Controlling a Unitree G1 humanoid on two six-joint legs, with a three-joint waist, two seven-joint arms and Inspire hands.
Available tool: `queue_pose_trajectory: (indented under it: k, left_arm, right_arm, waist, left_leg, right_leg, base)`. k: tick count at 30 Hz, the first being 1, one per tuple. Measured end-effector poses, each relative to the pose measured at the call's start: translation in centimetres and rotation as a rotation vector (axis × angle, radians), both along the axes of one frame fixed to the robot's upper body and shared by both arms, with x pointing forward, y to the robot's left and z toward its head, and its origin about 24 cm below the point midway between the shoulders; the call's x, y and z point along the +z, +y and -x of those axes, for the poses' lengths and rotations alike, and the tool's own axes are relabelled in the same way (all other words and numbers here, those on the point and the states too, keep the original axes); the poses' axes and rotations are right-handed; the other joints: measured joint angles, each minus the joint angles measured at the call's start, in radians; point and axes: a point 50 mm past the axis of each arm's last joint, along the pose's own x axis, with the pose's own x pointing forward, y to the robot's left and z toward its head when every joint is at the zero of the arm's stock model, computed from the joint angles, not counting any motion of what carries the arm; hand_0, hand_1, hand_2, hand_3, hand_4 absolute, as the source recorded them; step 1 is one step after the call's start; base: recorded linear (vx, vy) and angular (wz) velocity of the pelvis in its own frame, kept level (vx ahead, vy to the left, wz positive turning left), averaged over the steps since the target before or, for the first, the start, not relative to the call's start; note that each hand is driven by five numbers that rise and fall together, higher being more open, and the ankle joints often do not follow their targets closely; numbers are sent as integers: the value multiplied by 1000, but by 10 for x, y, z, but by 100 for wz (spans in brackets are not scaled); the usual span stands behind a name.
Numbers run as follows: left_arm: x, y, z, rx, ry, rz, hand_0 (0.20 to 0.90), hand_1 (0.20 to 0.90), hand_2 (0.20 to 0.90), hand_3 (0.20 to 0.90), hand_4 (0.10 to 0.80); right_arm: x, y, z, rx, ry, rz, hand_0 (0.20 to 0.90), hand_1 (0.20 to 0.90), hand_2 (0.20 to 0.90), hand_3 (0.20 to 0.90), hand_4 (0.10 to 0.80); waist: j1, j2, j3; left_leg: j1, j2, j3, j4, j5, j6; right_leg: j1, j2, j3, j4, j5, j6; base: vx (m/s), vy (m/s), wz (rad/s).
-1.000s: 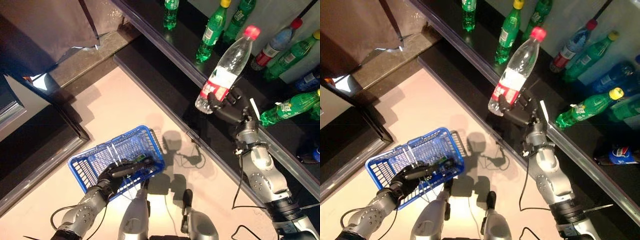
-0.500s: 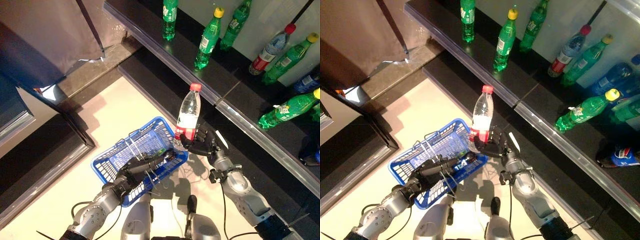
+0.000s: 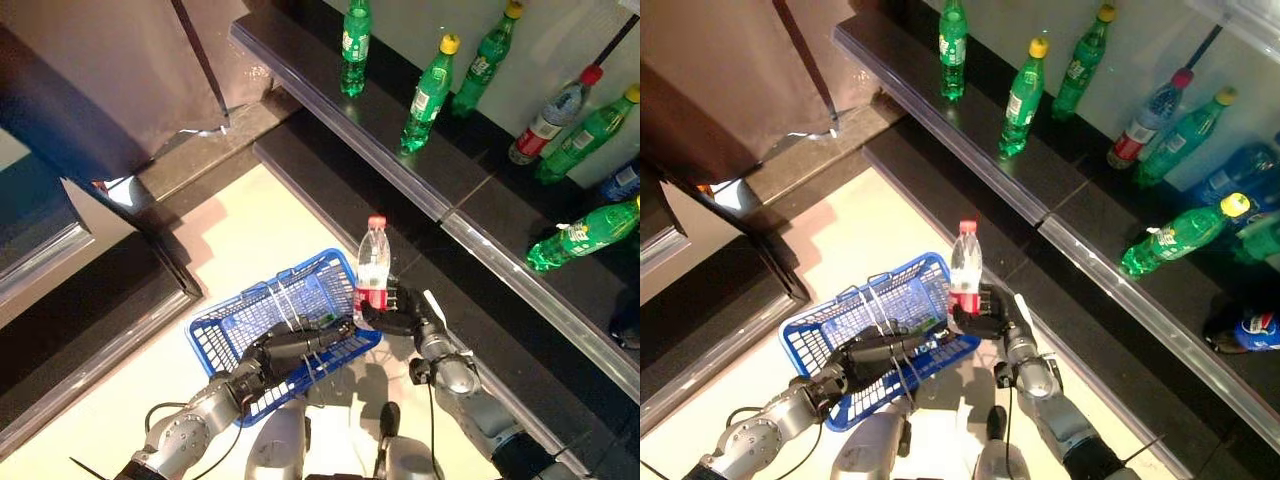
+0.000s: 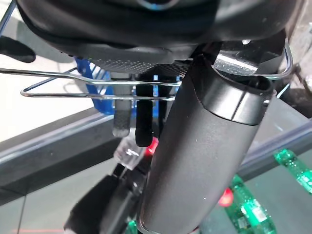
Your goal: Pick up the drink and place into the basket.
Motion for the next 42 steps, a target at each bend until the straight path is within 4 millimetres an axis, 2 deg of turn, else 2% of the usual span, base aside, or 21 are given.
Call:
queue_pose_trajectory:
  k: [8, 15, 20, 25, 29, 37, 42]
  left_arm:
    - [-6, -12, 8, -91, 7, 15, 300, 300, 300, 200, 100]
    - [-10, -16, 13, -136, 13, 42, 300, 300, 300, 200, 100]
    - [-14, -20, 18, -164, 37, 46, 300, 300, 300, 200, 100]
    - [-16, -23, 21, -184, 53, 47, 300, 300, 300, 200, 100]
    - [-17, -23, 22, -194, 64, 43, 300, 300, 300, 200, 100]
    - [-17, -27, 20, -224, 58, 18, 300, 300, 300, 200, 100]
    - [-15, -35, 17, -281, 65, -9, 300, 300, 300, 200, 100]
  right_arm:
    - [-29, 1, 13, 110, 52, 261, 300, 300, 300, 200, 100]
    - [-35, 4, 19, 294, 24, 495, 300, 300, 300, 200, 100]
    - [-41, 0, 18, 421, 73, 665, 300, 300, 300, 200, 100]
    - [-38, -6, 6, 583, 130, 925, 300, 300, 300, 200, 100]
    - [-33, -7, -4, 650, 178, 1057, 300, 300, 300, 200, 100]
    - [-28, -5, -19, 712, 258, 1198, 300, 300, 300, 200, 100]
    - [-15, 14, -33, 750, 207, 1230, 300, 300, 300, 200, 100]
  waist:
    - [6, 19, -73]
    - [7, 13, -117]
    - [8, 10, -153]
    - [10, 6, -167]
    - [11, 3, -170]
    - [37, 3, -170]
    - [42, 3, -170]
  left_leg:
    - [-17, -10, -28, -2, 0, 0]
    - [-16, -13, -35, -2, 0, 0]
    - [-16, -13, -38, -2, 0, 0]
    - [-15, -12, -40, -1, 1, -1]
    - [-15, -12, -41, 2, 2, -2]
    - [-15, -12, -50, 3, 4, -4]
    - [-16, -12, -52, 3, 4, -4]
  right_leg:
    - [-1, -3, -31, 0, -8, 0]
    - [5, -4, -41, 0, -12, 3]
    - [6, -3, -45, 0, -14, 3]
    - [7, -1, -46, 0, -14, 3]
    - [8, -1, -47, 0, -14, 3]
    - [10, 1, -51, 0, -14, 2]
    - [10, 2, -51, 0, -14, 2]
  base:
    - [-13, 14, 11]
    - [4, -3, 3]
    - [-1, -7, 0]
    - [-2, -21, 1]
    - [0, 0, 0]
    - [0, 0, 0]
    - [0, 0, 0]
